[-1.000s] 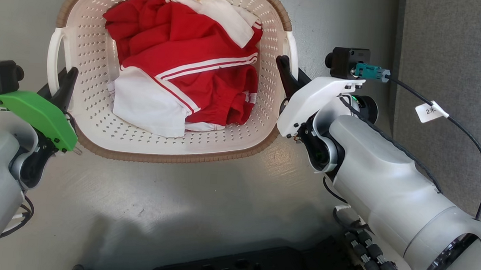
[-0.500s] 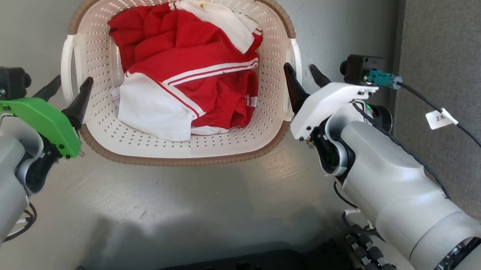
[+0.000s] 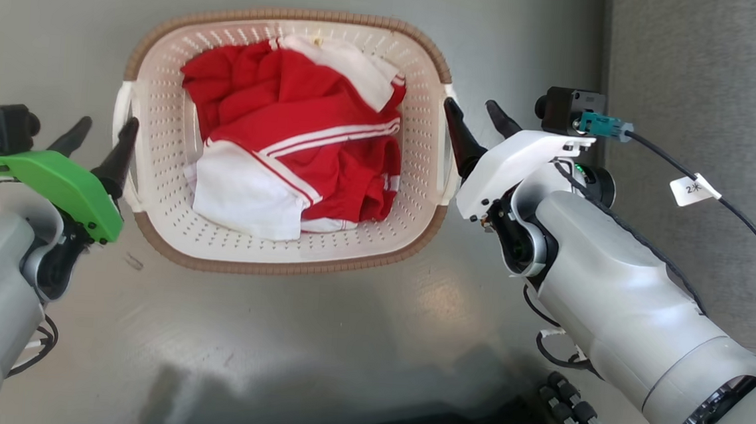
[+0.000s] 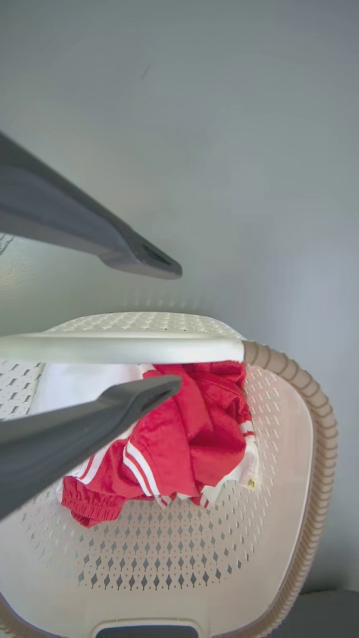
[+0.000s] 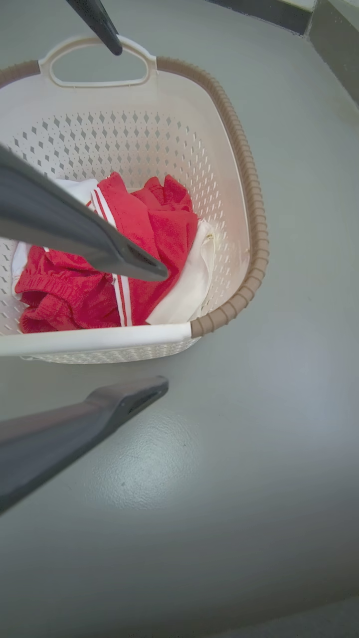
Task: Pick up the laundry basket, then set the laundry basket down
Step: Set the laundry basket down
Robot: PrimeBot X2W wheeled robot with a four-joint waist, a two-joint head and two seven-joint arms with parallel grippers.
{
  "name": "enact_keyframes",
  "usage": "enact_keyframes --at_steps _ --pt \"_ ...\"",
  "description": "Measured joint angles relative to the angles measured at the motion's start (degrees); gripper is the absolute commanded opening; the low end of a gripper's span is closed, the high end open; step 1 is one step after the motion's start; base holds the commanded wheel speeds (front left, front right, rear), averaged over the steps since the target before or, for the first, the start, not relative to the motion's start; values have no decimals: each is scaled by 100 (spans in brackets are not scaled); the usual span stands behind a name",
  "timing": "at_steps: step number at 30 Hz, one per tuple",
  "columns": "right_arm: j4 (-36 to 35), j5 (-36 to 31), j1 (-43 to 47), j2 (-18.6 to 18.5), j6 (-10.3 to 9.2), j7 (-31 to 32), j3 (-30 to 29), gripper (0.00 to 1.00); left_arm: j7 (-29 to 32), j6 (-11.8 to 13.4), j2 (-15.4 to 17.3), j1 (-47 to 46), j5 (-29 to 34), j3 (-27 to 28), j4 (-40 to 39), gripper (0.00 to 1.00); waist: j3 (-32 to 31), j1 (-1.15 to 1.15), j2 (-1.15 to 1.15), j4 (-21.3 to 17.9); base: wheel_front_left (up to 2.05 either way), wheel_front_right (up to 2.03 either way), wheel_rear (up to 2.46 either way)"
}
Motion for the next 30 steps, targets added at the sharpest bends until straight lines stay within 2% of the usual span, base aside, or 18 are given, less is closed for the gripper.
enact_keyframes --at_steps 7,17,23,30 --pt "-60 -255 23 -5 0 0 -324 100 0 0 3 5 -1 286 3 100 -422 0 0 -60 0 0 0" --pt "-634 -1065 47 -5 0 0 -832 100 0 0 9 11 74 890 -469 100 -1165 0 0 -157 0 0 0" --pt "-865 -1524 380 -9 0 0 -1237 100 0 0 -3 149 405 1308 -877 100 -1636 -1 0 -174 0 0 0" --pt "-1386 -2016 863 -10 1 -1 -1871 100 0 0 42 722 840 1782 -1455 100 -2270 -1 0 -120 0 0 0"
